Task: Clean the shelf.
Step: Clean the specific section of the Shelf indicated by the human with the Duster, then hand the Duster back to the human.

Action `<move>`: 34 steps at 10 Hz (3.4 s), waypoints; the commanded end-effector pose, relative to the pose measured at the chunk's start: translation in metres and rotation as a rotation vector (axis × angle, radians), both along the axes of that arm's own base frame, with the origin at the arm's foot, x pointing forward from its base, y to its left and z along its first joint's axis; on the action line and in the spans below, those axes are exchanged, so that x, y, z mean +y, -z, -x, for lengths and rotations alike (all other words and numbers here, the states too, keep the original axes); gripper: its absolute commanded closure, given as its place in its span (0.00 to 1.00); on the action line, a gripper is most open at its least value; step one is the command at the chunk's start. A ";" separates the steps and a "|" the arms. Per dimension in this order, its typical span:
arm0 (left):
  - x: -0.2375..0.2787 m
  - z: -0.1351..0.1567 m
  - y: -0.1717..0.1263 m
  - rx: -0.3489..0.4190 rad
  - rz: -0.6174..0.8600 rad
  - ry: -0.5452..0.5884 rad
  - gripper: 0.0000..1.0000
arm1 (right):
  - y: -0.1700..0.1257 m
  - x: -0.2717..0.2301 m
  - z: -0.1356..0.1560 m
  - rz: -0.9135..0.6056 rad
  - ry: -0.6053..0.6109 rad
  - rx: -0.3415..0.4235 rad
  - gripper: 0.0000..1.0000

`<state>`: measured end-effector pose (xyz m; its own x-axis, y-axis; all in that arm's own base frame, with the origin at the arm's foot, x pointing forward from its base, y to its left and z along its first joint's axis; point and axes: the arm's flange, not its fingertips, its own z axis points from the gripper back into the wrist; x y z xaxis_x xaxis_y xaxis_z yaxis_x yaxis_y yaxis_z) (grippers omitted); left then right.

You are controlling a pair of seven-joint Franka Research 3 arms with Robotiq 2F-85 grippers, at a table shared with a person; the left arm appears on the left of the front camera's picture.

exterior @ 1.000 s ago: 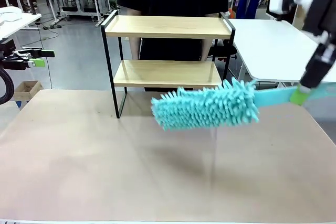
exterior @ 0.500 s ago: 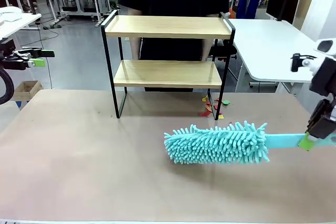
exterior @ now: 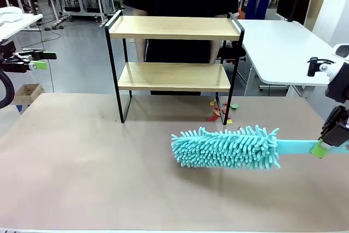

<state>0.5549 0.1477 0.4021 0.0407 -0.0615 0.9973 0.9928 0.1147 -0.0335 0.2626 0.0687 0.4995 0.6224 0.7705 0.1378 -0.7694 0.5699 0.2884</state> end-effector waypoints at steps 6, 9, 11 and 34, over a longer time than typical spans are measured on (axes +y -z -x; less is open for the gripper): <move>-0.001 0.003 -0.003 -0.004 0.003 -0.002 0.00 | -0.001 0.000 0.000 0.006 -0.003 0.004 0.87; -0.001 0.003 -0.003 -0.004 0.003 -0.002 0.00 | -0.001 0.000 0.000 0.006 -0.003 0.004 0.87; -0.017 0.007 -0.009 0.019 0.002 0.038 0.00 | 0.001 0.000 0.000 0.001 -0.001 0.005 0.87; -0.224 0.157 0.012 0.007 0.092 -0.011 0.00 | -0.003 -0.091 -0.137 -0.375 -0.430 -0.329 0.87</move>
<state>0.3916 -0.0566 0.3975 0.0872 -0.0018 0.9962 0.9871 0.1348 -0.0862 0.4005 -0.0223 0.5019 0.1435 0.8194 0.5550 -0.9886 0.0933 0.1179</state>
